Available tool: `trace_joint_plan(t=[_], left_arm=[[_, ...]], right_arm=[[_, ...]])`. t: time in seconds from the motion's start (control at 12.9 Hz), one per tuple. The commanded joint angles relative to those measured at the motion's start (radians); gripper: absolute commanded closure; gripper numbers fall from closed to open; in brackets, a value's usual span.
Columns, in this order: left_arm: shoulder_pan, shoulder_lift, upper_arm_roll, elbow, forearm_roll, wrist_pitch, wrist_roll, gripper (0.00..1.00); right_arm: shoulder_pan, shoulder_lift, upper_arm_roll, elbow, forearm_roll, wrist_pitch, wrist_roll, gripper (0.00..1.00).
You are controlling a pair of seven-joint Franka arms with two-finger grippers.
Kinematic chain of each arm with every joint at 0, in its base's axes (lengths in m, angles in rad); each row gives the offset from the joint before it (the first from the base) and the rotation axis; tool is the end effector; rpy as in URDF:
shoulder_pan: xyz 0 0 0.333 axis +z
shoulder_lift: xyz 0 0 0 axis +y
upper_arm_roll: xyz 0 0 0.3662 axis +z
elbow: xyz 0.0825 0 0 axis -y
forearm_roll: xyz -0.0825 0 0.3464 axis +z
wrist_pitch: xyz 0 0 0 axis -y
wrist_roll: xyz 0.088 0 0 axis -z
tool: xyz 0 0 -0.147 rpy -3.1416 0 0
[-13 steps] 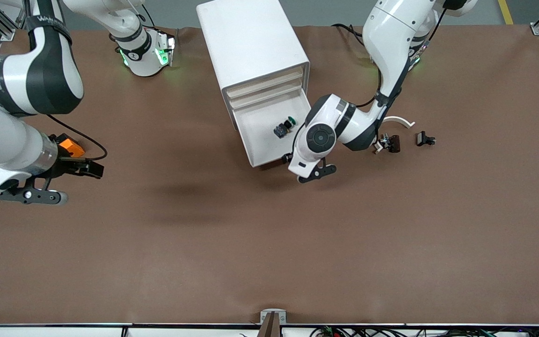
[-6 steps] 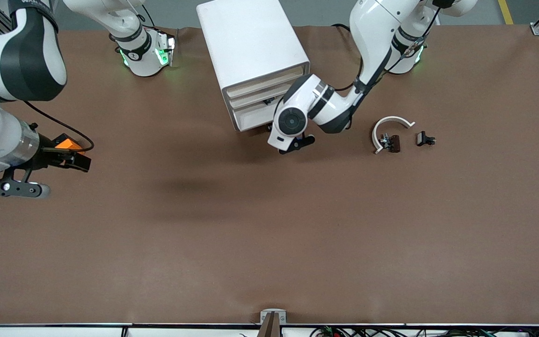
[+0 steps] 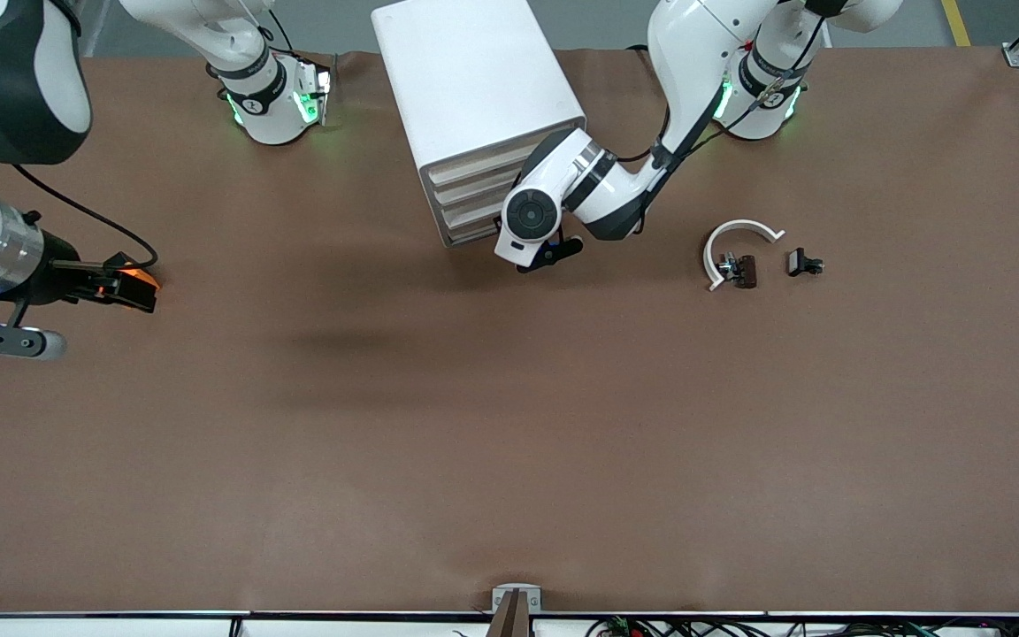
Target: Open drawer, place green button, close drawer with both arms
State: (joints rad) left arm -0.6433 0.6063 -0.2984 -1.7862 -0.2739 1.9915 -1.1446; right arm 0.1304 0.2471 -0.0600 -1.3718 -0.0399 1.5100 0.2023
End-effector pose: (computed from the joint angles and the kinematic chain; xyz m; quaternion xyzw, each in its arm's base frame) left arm 0.3449 -0.4944 0.2407 -0.9444 -0.1832 0.2658 0.0627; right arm 0.5896 0.0402 0.5784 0.9960 -0.0654 -0.0500 0.0344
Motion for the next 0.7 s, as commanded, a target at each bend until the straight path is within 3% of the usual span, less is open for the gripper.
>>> trace_joint_plan(t=[0.0, 0.39, 0.62], left_arm=[[-0.021, 0.0, -0.005, 0.018, -0.018, -0.011, -0.04, 0.0], [-0.001, 0.006, -0.004, 0.057, -0.011, -0.013, -0.049, 0.0], [0.081, -0.01, 0.013, 0.135, 0.004, -0.063, -0.038, 0.0]], right_arm=[[-0.032, -0.015, 0.016, -0.009, 0.009, -0.008, -0.009, 0.0], [-0.026, -0.074, 0.017, -0.025, 0.008, -0.016, -0.012, 0.0], [-0.035, -0.156, 0.014, -0.098, 0.009, -0.027, -0.085, 0.0]])
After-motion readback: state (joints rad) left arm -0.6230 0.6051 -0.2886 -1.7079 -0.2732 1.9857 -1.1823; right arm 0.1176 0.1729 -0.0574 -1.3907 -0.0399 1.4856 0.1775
